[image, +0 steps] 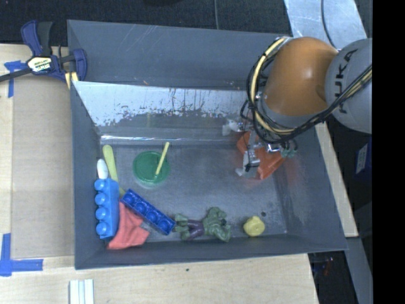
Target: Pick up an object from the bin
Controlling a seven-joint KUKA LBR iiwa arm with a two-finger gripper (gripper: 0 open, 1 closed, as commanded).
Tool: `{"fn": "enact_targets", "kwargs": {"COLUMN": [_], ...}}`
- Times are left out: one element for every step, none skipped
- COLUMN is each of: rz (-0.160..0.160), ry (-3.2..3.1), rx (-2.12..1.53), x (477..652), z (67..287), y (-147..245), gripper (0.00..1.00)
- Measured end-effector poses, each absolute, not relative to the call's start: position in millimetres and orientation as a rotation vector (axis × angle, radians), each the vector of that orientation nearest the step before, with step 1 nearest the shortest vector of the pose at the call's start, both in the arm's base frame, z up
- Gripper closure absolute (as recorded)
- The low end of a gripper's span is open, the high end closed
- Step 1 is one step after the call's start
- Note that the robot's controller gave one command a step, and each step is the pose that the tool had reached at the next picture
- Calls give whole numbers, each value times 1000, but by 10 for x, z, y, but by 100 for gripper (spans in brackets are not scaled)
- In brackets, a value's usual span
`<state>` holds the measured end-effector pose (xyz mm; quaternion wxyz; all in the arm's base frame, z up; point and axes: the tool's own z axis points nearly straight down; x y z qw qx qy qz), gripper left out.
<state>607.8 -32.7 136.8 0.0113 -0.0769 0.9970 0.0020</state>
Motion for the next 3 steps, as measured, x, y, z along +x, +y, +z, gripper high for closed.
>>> {"fn": "enact_targets", "kwargs": {"rz": [4, 0, 1], "ry": [3116, 3055, 3092], "rx": [-248, -633, -443], "x": [5914, 6037, 5945], "z": [1144, 1603, 1850], "y": [-919, -1324, -1413], "gripper": [0, 0, 0]}}
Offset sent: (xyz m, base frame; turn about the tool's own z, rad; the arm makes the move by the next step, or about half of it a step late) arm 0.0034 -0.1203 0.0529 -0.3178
